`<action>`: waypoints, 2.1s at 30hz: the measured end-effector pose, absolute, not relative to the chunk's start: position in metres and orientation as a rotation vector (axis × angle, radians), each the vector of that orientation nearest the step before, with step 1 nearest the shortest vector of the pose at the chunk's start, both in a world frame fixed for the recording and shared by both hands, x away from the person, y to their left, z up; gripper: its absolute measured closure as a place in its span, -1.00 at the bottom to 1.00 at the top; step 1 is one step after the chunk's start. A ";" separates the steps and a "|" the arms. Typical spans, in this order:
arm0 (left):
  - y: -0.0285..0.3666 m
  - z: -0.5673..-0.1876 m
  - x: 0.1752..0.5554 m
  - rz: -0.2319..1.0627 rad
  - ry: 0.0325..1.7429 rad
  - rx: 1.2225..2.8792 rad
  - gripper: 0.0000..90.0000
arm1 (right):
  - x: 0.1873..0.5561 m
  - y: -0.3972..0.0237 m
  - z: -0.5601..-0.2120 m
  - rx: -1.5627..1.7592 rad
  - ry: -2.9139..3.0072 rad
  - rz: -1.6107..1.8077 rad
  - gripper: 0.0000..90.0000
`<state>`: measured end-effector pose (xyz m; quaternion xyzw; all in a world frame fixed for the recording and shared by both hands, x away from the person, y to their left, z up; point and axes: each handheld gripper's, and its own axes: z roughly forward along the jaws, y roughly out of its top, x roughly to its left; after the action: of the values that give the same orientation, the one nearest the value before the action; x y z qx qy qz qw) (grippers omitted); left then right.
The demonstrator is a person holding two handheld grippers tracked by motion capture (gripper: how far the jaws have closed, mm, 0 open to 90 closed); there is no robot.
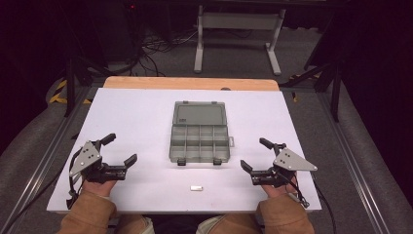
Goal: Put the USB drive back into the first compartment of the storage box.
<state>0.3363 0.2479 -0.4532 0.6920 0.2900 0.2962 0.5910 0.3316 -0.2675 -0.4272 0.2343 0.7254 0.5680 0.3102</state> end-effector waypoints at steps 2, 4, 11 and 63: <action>0.248 -0.453 0.336 0.688 0.674 1.607 -0.99 | 0.332 -0.268 -0.427 0.619 1.917 1.501 -0.88; 0.248 -0.452 0.335 0.693 0.674 1.616 -0.98 | 0.332 -0.268 -0.427 0.619 1.923 1.502 -0.88; 0.248 -0.452 0.335 0.689 0.663 1.623 -0.95 | 0.334 -0.267 -0.427 0.618 1.945 1.513 -0.86; 0.259 -0.454 0.339 0.679 0.680 1.627 -0.94 | 0.367 -0.147 -0.398 0.291 2.332 1.567 -0.73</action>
<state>0.3393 0.2594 -0.4538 0.6977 0.2918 0.2912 0.5859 0.3675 -0.1466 -0.3976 0.1017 0.8152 0.5479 0.1578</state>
